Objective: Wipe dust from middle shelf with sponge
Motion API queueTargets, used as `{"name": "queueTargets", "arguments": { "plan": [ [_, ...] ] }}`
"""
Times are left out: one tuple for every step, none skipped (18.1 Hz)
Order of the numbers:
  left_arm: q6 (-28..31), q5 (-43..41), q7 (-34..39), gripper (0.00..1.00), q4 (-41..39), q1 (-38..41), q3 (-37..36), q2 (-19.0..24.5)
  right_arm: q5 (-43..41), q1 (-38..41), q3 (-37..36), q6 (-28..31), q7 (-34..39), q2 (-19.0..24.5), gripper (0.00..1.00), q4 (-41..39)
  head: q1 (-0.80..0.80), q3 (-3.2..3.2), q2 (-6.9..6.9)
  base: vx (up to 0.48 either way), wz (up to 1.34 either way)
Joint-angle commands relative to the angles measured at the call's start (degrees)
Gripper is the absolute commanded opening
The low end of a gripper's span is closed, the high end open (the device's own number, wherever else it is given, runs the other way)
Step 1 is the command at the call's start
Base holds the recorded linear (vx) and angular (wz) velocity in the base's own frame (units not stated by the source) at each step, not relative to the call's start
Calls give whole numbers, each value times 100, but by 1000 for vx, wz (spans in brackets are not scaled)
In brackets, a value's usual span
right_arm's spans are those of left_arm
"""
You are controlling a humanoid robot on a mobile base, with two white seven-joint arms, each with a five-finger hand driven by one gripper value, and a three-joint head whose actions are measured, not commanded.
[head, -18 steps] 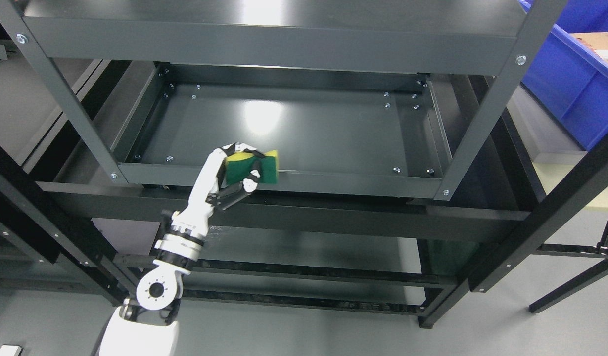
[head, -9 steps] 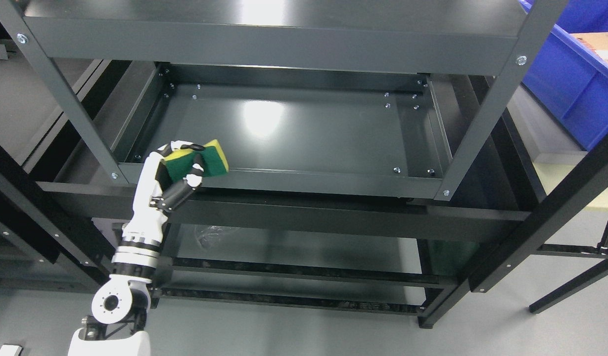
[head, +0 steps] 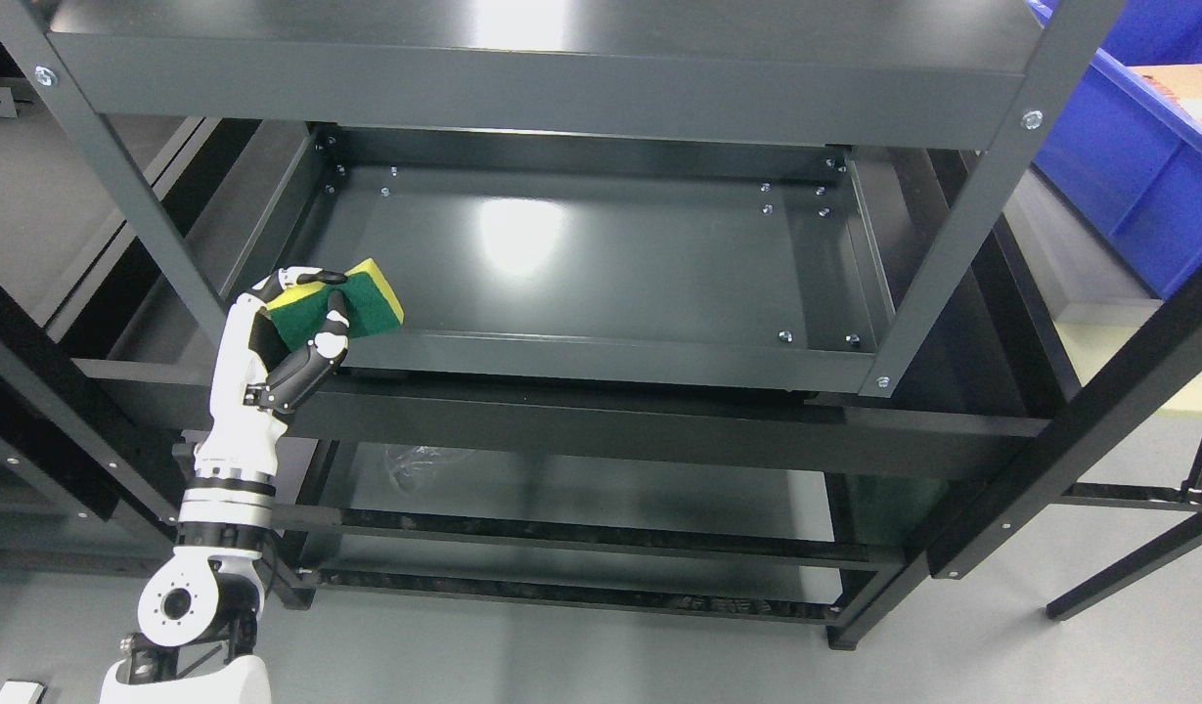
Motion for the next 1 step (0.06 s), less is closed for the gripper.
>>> {"name": "queueTargets", "arguments": {
  "plan": [
    [4,41,-85,0,-155,18,-152,92,0,0,-2,4,0,-100,100,-100,0,0,0,0,0]
  ]
}}
